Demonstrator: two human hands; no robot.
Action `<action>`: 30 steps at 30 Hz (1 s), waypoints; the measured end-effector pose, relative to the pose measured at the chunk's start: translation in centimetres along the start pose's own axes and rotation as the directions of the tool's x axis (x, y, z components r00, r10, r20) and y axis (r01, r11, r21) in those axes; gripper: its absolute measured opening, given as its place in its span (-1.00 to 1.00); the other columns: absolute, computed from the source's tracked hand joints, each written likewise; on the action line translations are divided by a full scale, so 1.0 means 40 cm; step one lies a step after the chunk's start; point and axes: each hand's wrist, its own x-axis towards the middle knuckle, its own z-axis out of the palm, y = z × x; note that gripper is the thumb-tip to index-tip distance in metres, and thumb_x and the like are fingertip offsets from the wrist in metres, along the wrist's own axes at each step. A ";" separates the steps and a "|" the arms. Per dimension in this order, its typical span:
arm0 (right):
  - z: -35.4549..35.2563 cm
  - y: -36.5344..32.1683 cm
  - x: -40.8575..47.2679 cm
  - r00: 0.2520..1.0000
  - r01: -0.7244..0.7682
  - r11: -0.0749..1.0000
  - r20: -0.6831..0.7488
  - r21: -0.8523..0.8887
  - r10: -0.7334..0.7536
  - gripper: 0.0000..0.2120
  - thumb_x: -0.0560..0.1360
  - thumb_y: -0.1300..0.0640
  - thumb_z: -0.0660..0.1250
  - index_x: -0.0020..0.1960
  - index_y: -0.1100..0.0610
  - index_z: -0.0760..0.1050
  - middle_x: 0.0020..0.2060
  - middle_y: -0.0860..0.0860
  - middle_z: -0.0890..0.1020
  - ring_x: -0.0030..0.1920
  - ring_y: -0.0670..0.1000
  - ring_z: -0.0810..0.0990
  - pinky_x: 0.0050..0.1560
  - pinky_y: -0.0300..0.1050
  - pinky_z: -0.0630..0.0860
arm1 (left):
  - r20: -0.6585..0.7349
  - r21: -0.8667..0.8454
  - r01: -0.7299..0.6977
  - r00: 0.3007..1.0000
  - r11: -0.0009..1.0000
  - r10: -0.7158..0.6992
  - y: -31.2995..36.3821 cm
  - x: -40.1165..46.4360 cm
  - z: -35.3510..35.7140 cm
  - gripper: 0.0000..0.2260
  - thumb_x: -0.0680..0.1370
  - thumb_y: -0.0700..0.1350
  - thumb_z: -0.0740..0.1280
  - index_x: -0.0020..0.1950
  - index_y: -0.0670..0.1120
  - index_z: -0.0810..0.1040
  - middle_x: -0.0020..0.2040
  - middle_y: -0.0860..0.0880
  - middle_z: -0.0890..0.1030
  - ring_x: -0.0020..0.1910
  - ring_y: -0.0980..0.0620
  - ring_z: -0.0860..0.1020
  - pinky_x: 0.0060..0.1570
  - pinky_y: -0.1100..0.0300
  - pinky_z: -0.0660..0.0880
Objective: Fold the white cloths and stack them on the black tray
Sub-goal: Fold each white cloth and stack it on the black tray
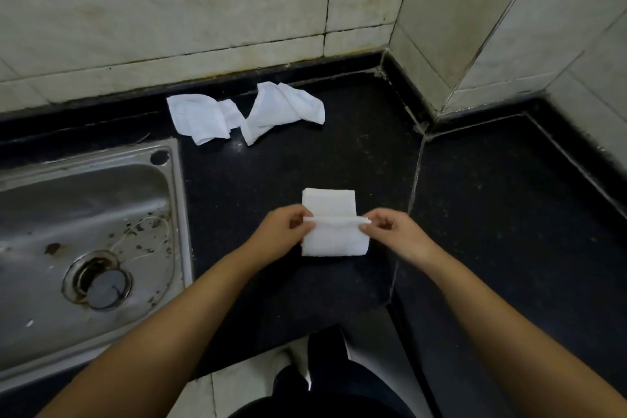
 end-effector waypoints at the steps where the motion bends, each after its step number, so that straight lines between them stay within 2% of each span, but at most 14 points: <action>1: -0.001 -0.010 0.030 1.000 -0.010 1.000 -0.023 0.001 0.010 -0.85 0.52 0.10 0.34 0.02 0.14 0.59 -0.11 0.06 0.64 -0.07 -0.05 0.58 0.06 -0.12 0.48 | -0.048 0.011 0.003 0.999 1.000 -0.002 0.005 0.028 -0.007 -0.88 0.54 -0.12 0.32 -0.17 0.07 0.53 -0.17 0.12 0.57 -0.18 0.17 0.53 -0.17 0.34 0.40; 5: 0.012 -0.025 0.148 0.988 -0.089 0.992 -0.138 -0.091 0.076 -0.81 0.54 0.08 0.29 0.09 0.15 0.55 -0.19 -0.02 0.55 -0.09 -0.02 0.52 -0.10 -0.18 0.40 | -0.163 0.058 0.065 0.985 0.996 -0.054 0.018 0.124 -0.020 -0.95 0.54 -0.13 0.30 -0.08 -0.04 0.56 -0.23 0.09 0.53 -0.24 0.19 0.47 -0.23 0.35 0.40; 7: 0.023 -0.027 0.184 0.976 -0.145 0.979 -0.181 -0.141 0.118 -0.81 0.56 0.08 0.26 0.11 0.14 0.52 -0.16 -0.03 0.54 -0.08 -0.02 0.52 -0.10 -0.18 0.39 | -0.181 0.101 0.096 0.980 0.990 -0.076 0.015 0.161 -0.011 -0.93 0.54 -0.14 0.29 -0.08 -0.07 0.56 -0.21 0.07 0.52 -0.22 0.16 0.48 -0.22 0.35 0.40; 10: 0.040 -0.020 0.208 0.970 -0.171 0.941 -0.217 -0.293 0.109 -0.84 0.56 0.06 0.23 0.09 0.10 0.48 -0.13 0.00 0.56 -0.03 0.04 0.58 0.02 -0.06 0.51 | -0.193 0.222 0.149 0.976 0.964 -0.106 -0.005 0.194 0.014 -0.97 0.53 -0.13 0.29 -0.10 -0.02 0.51 -0.10 -0.01 0.50 -0.07 -0.02 0.51 -0.02 0.13 0.48; 12: 0.046 -0.016 0.210 0.969 -0.159 0.903 -0.239 -0.399 0.064 -0.81 0.56 0.05 0.23 0.13 0.08 0.44 -0.06 0.02 0.58 0.02 0.06 0.58 0.12 0.02 0.49 | -0.235 0.274 0.178 0.965 0.945 -0.114 -0.012 0.193 0.029 -0.93 0.52 -0.12 0.30 -0.01 -0.03 0.49 -0.07 0.00 0.46 0.01 -0.04 0.49 0.07 0.03 0.46; 14: 0.045 -0.009 0.210 0.964 -0.165 0.874 -0.263 -0.456 0.045 -0.69 0.56 0.01 0.23 0.25 0.09 0.39 0.08 0.04 0.56 0.12 0.07 0.54 0.18 0.02 0.43 | -0.330 0.299 0.227 0.936 0.927 -0.123 -0.015 0.182 0.040 -0.81 0.52 -0.08 0.31 0.11 -0.06 0.45 0.01 -0.02 0.47 0.07 -0.03 0.46 0.12 0.03 0.40; 16: 0.043 -0.005 0.206 0.960 -0.203 0.832 -0.273 -0.516 0.065 -0.62 0.56 -0.06 0.20 0.29 0.11 0.38 0.17 0.07 0.52 0.18 0.09 0.50 0.21 0.02 0.38 | -0.413 0.306 0.295 0.898 0.905 -0.153 -0.015 0.165 0.051 -0.75 0.53 0.00 0.30 0.15 -0.08 0.41 0.08 -0.05 0.48 0.11 -0.03 0.44 0.13 0.04 0.33; 20: 0.072 -0.010 0.190 0.971 -0.222 0.661 -0.222 -0.717 0.085 -0.57 0.57 -0.11 0.15 0.31 0.15 0.36 0.24 0.10 0.46 0.23 0.11 0.45 0.22 0.01 0.35 | -0.389 0.441 0.418 0.887 0.794 -0.250 -0.015 0.140 0.085 -0.65 0.54 0.12 0.25 0.18 -0.09 0.43 0.17 -0.07 0.45 0.20 -0.05 0.40 0.16 0.03 0.32; 23: 0.104 -0.025 0.187 0.977 -0.196 0.625 -0.208 -0.756 0.054 -0.66 0.59 0.02 0.14 0.28 0.16 0.40 0.21 0.11 0.48 0.22 0.11 0.46 0.22 0.01 0.35 | -0.387 0.496 0.411 0.893 0.765 -0.230 -0.006 0.138 0.104 -0.71 0.55 0.06 0.25 0.16 -0.09 0.45 0.17 -0.07 0.44 0.19 -0.05 0.40 0.17 0.03 0.34; 25: 0.109 -0.031 0.184 0.979 -0.182 0.672 -0.196 -0.718 0.055 -0.72 0.57 0.09 0.15 0.22 0.16 0.44 0.16 0.11 0.52 0.18 0.11 0.48 0.21 0.03 0.36 | -0.379 0.416 0.380 0.898 0.826 -0.222 0.001 0.135 0.103 -0.81 0.55 -0.01 0.26 0.09 -0.08 0.47 0.10 -0.05 0.45 0.14 -0.03 0.42 0.15 0.04 0.38; 26: 0.104 -0.032 0.182 0.978 -0.189 0.741 -0.193 -0.644 0.082 -0.74 0.55 0.10 0.16 0.18 0.17 0.45 0.13 0.11 0.54 0.15 0.12 0.50 0.20 0.03 0.37 | -0.369 0.309 0.357 0.899 0.882 -0.235 0.004 0.132 0.100 -0.86 0.55 -0.05 0.27 0.04 -0.09 0.46 0.03 -0.03 0.47 0.10 -0.03 0.45 0.10 0.07 0.41; 28: 0.078 -0.037 0.173 0.966 -0.231 0.924 -0.184 -0.306 0.181 -0.76 0.51 0.14 0.22 0.14 0.20 0.45 0.07 0.12 0.56 0.06 0.10 0.53 0.12 0.01 0.44 | -0.315 -0.030 0.308 0.900 0.951 -0.301 0.020 0.123 0.082 -0.92 0.55 -0.12 0.28 -0.01 -0.10 0.44 -0.07 -0.02 0.51 0.01 -0.03 0.51 -0.05 0.11 0.47; 29: 0.061 -0.044 0.163 0.957 -0.258 0.963 -0.158 -0.076 0.244 -0.75 0.50 0.17 0.25 0.16 0.21 0.45 0.06 0.11 0.56 0.02 0.07 0.53 0.07 -0.03 0.47 | -0.282 -0.193 0.293 0.898 0.937 -0.339 0.027 0.119 0.070 -0.92 0.55 -0.14 0.28 0.01 -0.10 0.44 -0.05 -0.04 0.54 0.00 -0.04 0.54 -0.07 0.11 0.49; 30: 0.042 -0.053 0.148 0.948 -0.281 0.950 -0.116 0.135 0.297 -0.73 0.51 0.21 0.27 0.19 0.22 0.45 0.06 0.10 0.56 0.02 0.05 0.53 0.04 -0.06 0.49 | -0.250 -0.314 0.289 0.894 0.905 -0.372 0.035 0.117 0.059 -0.90 0.55 -0.15 0.29 0.05 -0.11 0.44 0.00 -0.07 0.57 0.01 -0.05 0.55 -0.06 0.09 0.51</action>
